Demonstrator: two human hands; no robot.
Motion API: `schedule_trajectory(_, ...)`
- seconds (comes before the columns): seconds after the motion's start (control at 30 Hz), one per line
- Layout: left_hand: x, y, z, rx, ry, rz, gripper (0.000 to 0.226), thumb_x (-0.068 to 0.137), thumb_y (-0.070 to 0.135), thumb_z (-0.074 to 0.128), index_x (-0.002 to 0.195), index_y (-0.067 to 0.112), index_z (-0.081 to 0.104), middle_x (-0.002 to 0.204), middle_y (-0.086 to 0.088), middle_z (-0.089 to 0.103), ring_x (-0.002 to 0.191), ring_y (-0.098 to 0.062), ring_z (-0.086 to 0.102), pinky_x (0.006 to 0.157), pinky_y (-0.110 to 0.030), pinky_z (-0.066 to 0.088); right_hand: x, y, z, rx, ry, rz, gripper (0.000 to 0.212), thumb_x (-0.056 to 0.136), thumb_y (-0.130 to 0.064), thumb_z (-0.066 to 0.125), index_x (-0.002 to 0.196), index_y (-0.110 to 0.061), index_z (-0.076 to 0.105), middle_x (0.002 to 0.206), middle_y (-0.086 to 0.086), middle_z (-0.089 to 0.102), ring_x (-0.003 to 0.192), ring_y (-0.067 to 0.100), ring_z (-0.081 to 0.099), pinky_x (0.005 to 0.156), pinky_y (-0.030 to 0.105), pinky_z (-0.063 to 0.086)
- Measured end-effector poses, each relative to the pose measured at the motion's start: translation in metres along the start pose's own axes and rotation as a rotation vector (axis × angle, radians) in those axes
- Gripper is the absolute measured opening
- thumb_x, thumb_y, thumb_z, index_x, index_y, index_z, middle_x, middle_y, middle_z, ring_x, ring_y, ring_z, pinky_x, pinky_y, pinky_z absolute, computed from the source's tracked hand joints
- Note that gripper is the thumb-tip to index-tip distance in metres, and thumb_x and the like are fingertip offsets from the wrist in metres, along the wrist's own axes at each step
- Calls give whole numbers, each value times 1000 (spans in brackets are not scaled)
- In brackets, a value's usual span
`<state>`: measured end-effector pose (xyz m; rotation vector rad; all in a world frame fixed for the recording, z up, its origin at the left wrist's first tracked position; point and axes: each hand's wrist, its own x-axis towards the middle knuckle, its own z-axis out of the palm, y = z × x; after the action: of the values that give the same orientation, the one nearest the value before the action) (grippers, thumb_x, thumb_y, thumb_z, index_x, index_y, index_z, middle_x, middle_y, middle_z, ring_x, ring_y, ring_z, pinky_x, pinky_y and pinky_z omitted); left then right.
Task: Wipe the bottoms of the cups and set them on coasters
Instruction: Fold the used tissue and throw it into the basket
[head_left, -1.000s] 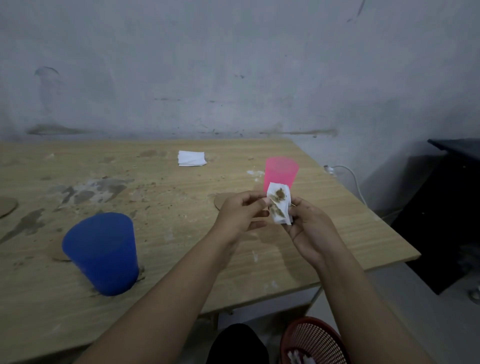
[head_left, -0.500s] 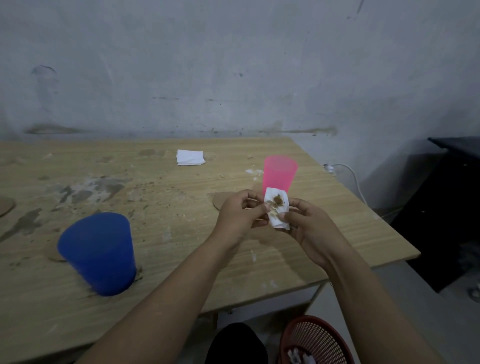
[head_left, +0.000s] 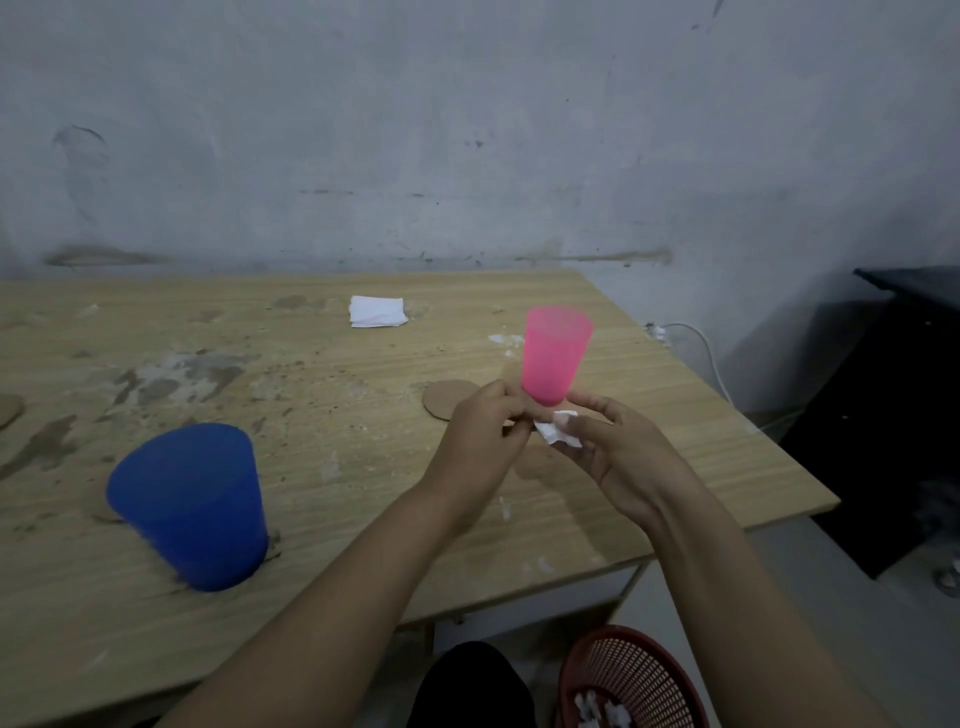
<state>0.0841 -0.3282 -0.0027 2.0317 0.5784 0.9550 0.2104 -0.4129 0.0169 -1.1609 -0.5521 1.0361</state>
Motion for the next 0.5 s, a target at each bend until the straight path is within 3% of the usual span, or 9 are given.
schedule_trajectory(0.07,-2,2,3,-35,17,-31,33,85,-3,54,95,22,72,93,18,60,88,9,56,77,-6,42,-2,0,2,-48,66,-15,35,78,15,58,104,-7,55,92,18,68,78,23,68,67,24,59)
schedule_trajectory(0.13,-2,3,5,-140,31,-128,29,88,4,54,100,27,68,96,17,64,89,2,60,81,-13,48,-3,0,3,-118,112,-37,41,74,18,59,102,-11,54,85,15,69,71,19,69,62,25,58)
schedule_trajectory(0.2,-1,3,6,-183,4,-186,20,91,13,57,103,23,68,97,11,69,91,-7,65,82,-23,53,-4,-1,4,-165,126,-57,47,72,20,61,106,-12,52,84,13,69,68,18,69,63,26,57)
schedule_trajectory(0.3,0,0,6,-178,3,-179,13,88,14,63,96,19,71,89,6,71,84,-8,66,79,-27,56,-5,0,5,-201,145,-94,53,72,19,63,112,-13,49,85,13,69,70,20,68,70,29,56)
schedule_trajectory(0.4,2,-2,8,-294,70,-235,13,85,8,66,85,20,69,83,4,69,81,-11,66,79,-31,58,-5,3,2,-109,155,-69,40,75,15,63,106,-9,56,90,17,70,75,22,69,76,31,57)
schedule_trajectory(0.5,3,0,14,-454,134,-310,11,83,4,68,83,15,67,83,-5,66,82,-18,66,80,-34,58,-4,8,4,98,138,-7,14,81,9,59,94,4,62,85,16,69,70,19,69,70,25,58)
